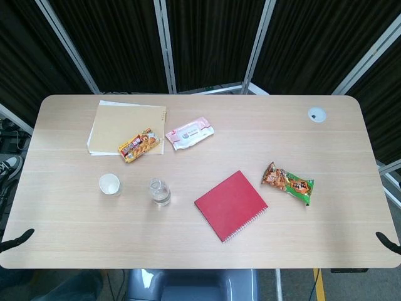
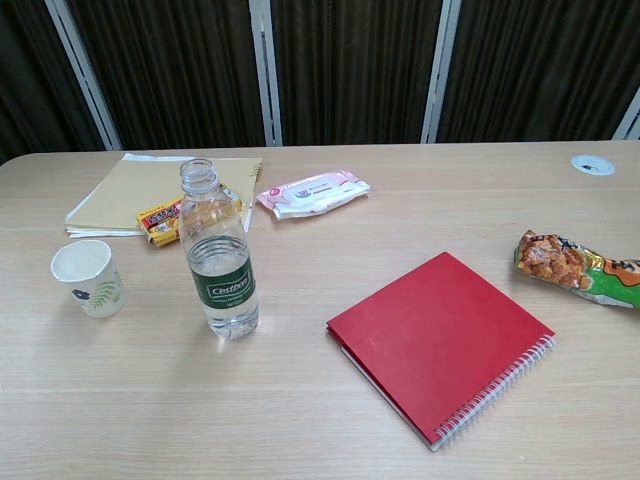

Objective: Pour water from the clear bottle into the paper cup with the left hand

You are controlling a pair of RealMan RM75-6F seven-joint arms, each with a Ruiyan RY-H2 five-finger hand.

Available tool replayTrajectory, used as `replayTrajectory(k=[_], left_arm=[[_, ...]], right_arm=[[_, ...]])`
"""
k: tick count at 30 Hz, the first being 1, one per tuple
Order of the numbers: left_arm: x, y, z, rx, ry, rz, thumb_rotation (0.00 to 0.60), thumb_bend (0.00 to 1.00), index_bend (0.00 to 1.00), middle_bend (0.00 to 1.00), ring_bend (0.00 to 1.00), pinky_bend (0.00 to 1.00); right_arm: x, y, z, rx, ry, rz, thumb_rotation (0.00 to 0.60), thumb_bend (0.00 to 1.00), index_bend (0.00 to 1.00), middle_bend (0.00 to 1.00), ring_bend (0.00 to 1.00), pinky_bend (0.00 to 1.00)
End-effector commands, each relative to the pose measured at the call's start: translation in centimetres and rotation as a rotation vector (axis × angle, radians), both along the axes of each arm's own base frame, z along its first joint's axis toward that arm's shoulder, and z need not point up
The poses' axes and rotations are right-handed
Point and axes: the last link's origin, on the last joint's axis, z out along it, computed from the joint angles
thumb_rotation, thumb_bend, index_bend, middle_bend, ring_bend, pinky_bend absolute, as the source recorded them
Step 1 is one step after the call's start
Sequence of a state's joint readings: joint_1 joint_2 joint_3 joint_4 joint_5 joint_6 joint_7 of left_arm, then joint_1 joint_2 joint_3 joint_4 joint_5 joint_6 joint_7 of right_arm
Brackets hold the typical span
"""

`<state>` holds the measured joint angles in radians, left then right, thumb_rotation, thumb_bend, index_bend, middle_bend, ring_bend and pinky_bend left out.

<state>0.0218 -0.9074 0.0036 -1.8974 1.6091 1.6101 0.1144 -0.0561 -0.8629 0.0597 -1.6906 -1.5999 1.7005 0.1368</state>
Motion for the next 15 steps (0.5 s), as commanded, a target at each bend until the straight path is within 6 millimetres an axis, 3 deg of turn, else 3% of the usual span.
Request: replayTrajectory(k=[1, 9, 15], left_arm=[[-0.1, 0.0, 0.0, -0.002, -0.001, 0.000, 0.600, 0.00, 0.00, 0.00, 0.00, 0.00], [0.0, 1.1, -0.7, -0.026, -0.017, -0.055, 0.600, 0.00, 0.00, 0.00, 0.00, 0.00], [1.4, 4.9, -3.2, -0.113, -0.196, -0.185, 0.600, 0.00, 0.00, 0.00, 0.00, 0.00]], right_arm=[[0.1, 0.0, -0.1, 0.005, 0.003, 0.003, 0.600, 0.00, 0.00, 0.00, 0.00, 0.00], [0.3, -0.2, -0.1, 0.017, -0.011, 0.009, 0.600, 0.00, 0.00, 0.00, 0.00, 0.00], [0.4, -0.6, -0.2, 0.022, -0.013, 0.008, 0.600, 0.00, 0.00, 0.00, 0.00, 0.00]])
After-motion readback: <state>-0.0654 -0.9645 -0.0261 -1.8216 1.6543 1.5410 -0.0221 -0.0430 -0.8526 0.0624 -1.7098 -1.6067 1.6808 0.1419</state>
